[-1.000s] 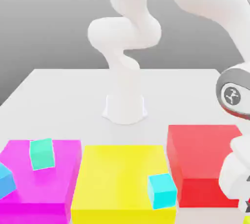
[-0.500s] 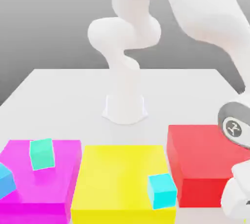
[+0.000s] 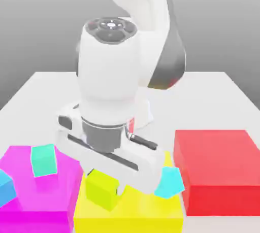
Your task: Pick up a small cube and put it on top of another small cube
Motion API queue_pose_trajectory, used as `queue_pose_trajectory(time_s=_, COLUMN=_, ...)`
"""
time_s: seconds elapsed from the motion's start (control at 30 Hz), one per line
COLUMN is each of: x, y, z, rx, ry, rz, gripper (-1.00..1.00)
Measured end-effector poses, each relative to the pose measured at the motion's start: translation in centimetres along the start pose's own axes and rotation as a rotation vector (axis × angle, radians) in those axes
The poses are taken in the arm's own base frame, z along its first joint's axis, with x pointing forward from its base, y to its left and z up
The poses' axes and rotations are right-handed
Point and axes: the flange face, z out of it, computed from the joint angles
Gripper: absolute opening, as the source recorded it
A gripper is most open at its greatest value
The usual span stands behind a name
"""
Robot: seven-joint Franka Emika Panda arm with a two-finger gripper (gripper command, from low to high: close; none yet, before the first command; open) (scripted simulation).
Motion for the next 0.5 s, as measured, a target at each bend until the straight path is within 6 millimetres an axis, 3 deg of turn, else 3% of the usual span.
queue_pose_trajectory(time_s=0.07, x=4.7, y=3.9, z=-0.8, rx=0.005, ry=-0.020, rz=0.133, gripper=-1.00)
queue_pose_trajectory(time_s=0.2, x=8.1, y=10.0, z=-2.4, rx=0.033, ry=-0.064, rz=0.298, gripper=-1.00)
queue_pose_trajectory(time_s=0.27, x=8.1, y=10.9, z=-1.5, rx=0.042, ry=-0.066, rz=0.336, gripper=-1.00)
queue_pose_trajectory(time_s=0.37, x=7.9, y=11.0, z=2.3, rx=0.045, ry=-0.066, rz=0.348, gripper=-1.00)
queue_pose_trajectory(time_s=0.4, x=7.8, y=11.0, z=3.2, rx=0.045, ry=-0.066, rz=0.348, gripper=1.00)
queue_pose_trajectory(time_s=0.5, x=7.8, y=11.0, z=3.2, rx=0.045, ry=-0.066, rz=0.348, gripper=1.00)
